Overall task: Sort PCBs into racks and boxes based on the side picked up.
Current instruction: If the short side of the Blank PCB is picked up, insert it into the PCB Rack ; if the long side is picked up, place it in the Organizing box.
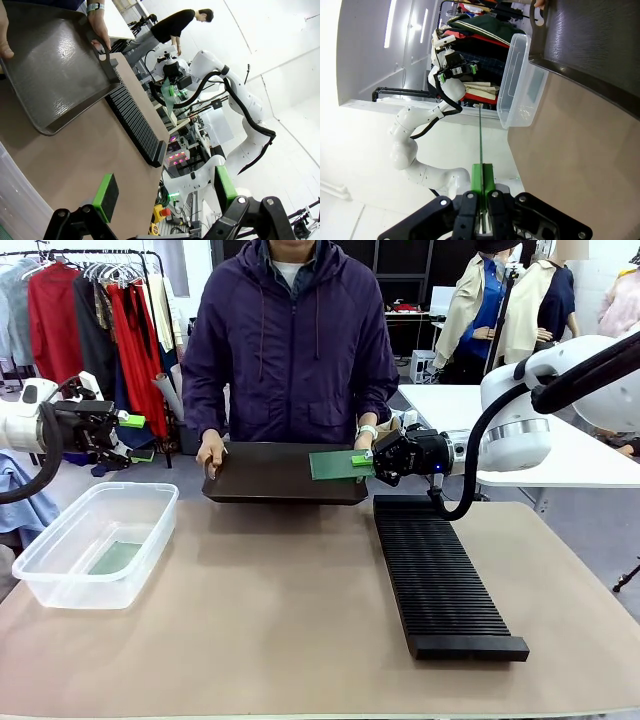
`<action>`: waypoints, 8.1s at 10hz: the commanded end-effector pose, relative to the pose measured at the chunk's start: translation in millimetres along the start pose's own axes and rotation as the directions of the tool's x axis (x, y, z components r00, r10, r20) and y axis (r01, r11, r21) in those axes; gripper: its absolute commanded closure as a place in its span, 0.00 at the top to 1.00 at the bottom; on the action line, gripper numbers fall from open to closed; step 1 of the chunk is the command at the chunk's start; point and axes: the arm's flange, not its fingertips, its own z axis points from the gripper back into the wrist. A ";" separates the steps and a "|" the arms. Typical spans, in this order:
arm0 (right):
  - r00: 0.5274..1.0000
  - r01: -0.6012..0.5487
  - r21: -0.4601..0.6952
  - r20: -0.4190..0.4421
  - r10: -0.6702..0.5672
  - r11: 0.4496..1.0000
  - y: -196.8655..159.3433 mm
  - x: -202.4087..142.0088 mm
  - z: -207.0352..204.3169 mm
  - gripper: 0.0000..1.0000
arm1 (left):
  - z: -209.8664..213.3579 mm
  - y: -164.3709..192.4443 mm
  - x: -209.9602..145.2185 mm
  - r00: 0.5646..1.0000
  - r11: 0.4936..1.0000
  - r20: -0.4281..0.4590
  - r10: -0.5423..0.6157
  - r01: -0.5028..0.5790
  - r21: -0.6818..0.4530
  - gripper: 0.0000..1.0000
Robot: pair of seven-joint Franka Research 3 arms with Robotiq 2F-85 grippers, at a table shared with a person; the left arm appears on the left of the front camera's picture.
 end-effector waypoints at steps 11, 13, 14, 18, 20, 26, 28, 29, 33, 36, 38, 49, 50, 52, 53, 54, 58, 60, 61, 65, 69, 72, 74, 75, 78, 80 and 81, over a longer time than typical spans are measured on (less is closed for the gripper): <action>0.851 -0.524 0.017 0.050 0.523 0.851 -9.5 -40.0 141.8 0.00 | 0.9 -2.1 -0.5 1.000 1.000 0.003 -0.002 0.002 0.004 1.00; 0.795 -0.607 0.054 0.010 0.607 0.793 -16.5 -40.3 161.5 0.00 | 0.9 -2.1 -0.5 1.000 1.000 0.003 -0.002 0.002 0.004 1.00; 0.766 -0.641 0.068 -0.009 0.643 0.765 -22.0 -41.0 169.6 0.00 | 0.9 -2.1 -0.5 1.000 1.000 0.003 -0.002 0.002 0.004 1.00; 0.573 -0.819 0.044 0.007 0.819 0.572 -57.4 -54.4 183.9 0.00 | 0.9 -2.1 -0.5 1.000 1.000 0.003 -0.002 0.002 0.004 1.00; 0.491 -0.871 -0.021 0.024 0.871 0.491 -74.8 -61.7 183.4 0.00 | 0.9 -2.1 -0.5 1.000 1.000 0.003 -0.002 0.002 0.004 1.00; 0.338 -0.933 -0.121 0.033 0.941 0.339 -112.2 -57.2 190.5 0.00 | 0.9 -2.1 -0.5 1.000 1.000 0.003 -0.002 0.002 0.004 1.00; 0.330 -0.933 -0.138 0.030 0.943 0.331 -125.4 -50.5 191.9 0.00 | 0.9 -2.1 -0.5 1.000 1.000 0.003 -0.002 0.002 0.004 1.00; 0.331 -0.933 -0.144 0.024 0.943 0.331 -132.8 -47.7 192.9 0.00 | 0.9 -2.1 -0.5 1.000 1.000 0.003 -0.002 0.002 0.004 1.00; 0.354 -0.921 -0.169 0.015 0.935 0.352 -153.9 -43.5 197.4 0.00 | 0.9 -2.1 -0.5 1.000 1.000 0.003 -0.002 0.002 0.004 1.00; 0.360 -0.915 -0.188 0.020 0.933 0.357 -165.9 -43.6 201.8 0.00 | 0.9 -2.1 -0.5 1.000 1.000 0.003 -0.002 0.002 0.004 1.00; 0.392 -0.904 -0.180 0.006 0.920 0.387 -170.5 -44.4 202.8 0.00 | 0.9 -2.1 -0.5 1.000 1.000 0.003 -0.002 0.002 0.004 1.00; 0.397 -0.903 -0.175 0.008 0.918 0.392 -170.8 -52.3 201.3 0.00 | 0.9 -2.1 -0.5 1.000 1.000 0.003 -0.002 0.002 0.004 1.00; 0.397 -0.903 -0.175 0.008 0.918 0.392 -170.8 -52.3 201.3 0.00 | 0.9 -2.1 -0.5 1.000 1.000 0.003 -0.002 0.002 0.004 1.00; 0.397 -0.903 -0.175 0.008 0.918 0.392 -170.8 -52.3 201.3 0.00 | 0.9 -2.1 -0.5 1.000 1.000 0.003 -0.002 0.002 0.004 1.00; 0.405 -0.900 -0.172 0.008 0.914 0.400 -173.6 -53.7 201.0 0.00 | 0.9 -2.1 -0.5 1.000 1.000 0.003 -0.002 0.002 0.004 1.00; 0.404 -0.901 -0.171 -0.001 0.915 0.398 -174.3 -53.1 200.8 0.00 | 0.9 -2.1 -0.5 1.000 1.000 0.003 -0.002 0.002 0.004 1.00; 0.398 -0.906 -0.166 -0.012 0.917 0.390 -177.0 -49.6 197.6 0.00 | 0.9 -2.1 -0.5 1.000 1.000 0.003 -0.002 0.002 0.004 1.00; 0.395 -0.907 -0.169 -0.017 0.919 0.386 -179.1 -46.7 194.2 0.00 | 0.9 -2.1 -0.5 1.000 1.000 0.003 -0.002 0.002 0.004 1.00; 0.402 -0.904 -0.176 -0.036 0.915 0.390 -182.8 -46.3 190.9 0.00 | 0.9 -2.1 -0.5 1.000 1.000 0.003 -0.002 0.002 0.004 1.00; 0.413 -0.891 -0.228 -0.043 0.910 0.393 -193.2 -49.8 187.9 0.00 | 0.9 -2.1 -0.5 1.000 1.000 0.003 -0.002 0.002 0.004 1.00; 0.396 -0.884 -0.278 -0.018 0.918 0.376 -197.4 -64.1 192.2 0.00 | 0.9 -2.1 -0.5 1.000 1.000 0.003 -0.002 0.002 0.004 1.00; 0.394 -0.882 -0.294 -0.032 0.918 0.368 -200.6 -73.1 193.2 0.00 | 0.9 -2.1 -0.5 1.000 1.000 0.003 -0.002 0.002 0.004 1.00; 0.372 -0.891 -0.303 -0.057 0.927 0.339 -200.8 -83.4 192.4 0.00 | 0.9 -2.1 -0.5 1.000 1.000 0.003 -0.002 0.002 0.004 1.00; 0.368 -0.893 -0.301 -0.058 0.928 0.335 -201.6 -83.5 193.3 0.00 | 0.9 -2.1 -0.5 1.000 1.000 0.003 -0.002 0.002 0.004 1.00; 0.345 -0.901 -0.301 -0.065 0.936 0.311 -197.2 -79.5 188.6 0.00 | 0.9 -2.1 -0.5 1.000 1.000 0.003 -0.002 0.002 0.004 1.00; 0.345 -0.904 -0.298 -0.078 0.935 0.308 -195.6 -73.5 184.9 0.00 | 0.9 -2.1 -0.5 1.000 1.000 0.003 -0.002 0.002 0.004 1.00; 0.348 -0.905 -0.295 -0.097 0.933 0.307 -193.3 -68.1 183.5 0.00 | 0.9 -2.1 -0.5 1.000 1.000 0.003 -0.002 0.002 0.004 1.00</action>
